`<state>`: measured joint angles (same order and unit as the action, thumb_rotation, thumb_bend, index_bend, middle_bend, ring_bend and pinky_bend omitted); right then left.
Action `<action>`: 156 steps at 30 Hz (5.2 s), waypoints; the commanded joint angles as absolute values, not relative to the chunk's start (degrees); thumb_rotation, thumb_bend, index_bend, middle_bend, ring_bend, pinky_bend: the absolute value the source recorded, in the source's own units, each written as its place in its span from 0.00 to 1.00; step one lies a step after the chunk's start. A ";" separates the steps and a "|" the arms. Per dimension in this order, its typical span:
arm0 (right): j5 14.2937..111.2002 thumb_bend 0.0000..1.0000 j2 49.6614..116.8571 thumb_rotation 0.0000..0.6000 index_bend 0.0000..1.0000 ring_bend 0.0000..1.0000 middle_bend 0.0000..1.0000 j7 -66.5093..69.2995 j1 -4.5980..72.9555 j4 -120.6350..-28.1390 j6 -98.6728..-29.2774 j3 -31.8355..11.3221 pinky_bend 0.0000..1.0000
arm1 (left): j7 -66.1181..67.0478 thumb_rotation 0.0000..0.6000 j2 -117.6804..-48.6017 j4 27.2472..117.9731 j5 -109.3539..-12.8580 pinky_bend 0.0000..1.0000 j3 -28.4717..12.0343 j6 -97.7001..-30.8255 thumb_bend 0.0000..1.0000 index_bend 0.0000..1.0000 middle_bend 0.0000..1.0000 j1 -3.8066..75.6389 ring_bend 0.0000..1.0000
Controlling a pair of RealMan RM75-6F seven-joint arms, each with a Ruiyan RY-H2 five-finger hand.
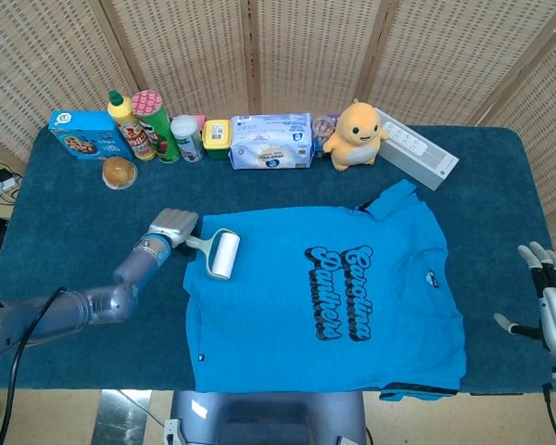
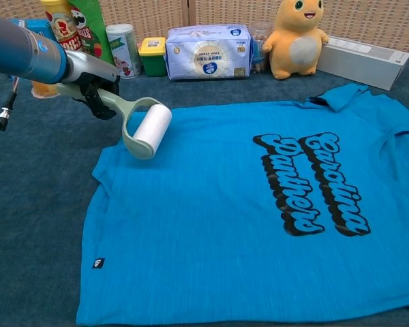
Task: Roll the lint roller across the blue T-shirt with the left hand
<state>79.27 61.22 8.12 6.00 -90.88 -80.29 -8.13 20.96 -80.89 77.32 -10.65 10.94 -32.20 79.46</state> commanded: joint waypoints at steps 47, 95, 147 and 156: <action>79.36 0.00 58.95 1.00 0.00 0.00 0.00 12.62 5.50 -91.24 -80.84 -8.01 0.00 | 36.39 1.00 -95.30 67.85 4.56 1.00 4.80 -35.06 0.80 1.00 0.98 85.74 0.94; 80.26 0.00 56.85 1.00 0.00 0.00 0.00 17.12 4.69 -91.74 -82.08 -8.07 0.00 | 54.44 1.00 -108.64 56.84 13.44 1.00 -9.29 -38.19 0.79 1.00 0.98 91.50 0.94; 81.60 0.00 57.17 1.00 0.00 0.00 0.00 14.55 4.72 -93.14 -82.48 -7.09 0.00 | 60.80 1.00 -94.37 68.66 10.30 1.00 -6.56 -43.85 0.79 1.00 0.98 74.59 0.94; 81.86 0.00 57.07 1.00 0.00 0.00 0.00 14.16 4.61 -93.53 -82.69 -6.90 0.00 | 58.59 1.00 -91.39 72.17 5.89 1.00 -6.12 -44.08 0.76 1.00 0.96 72.76 0.91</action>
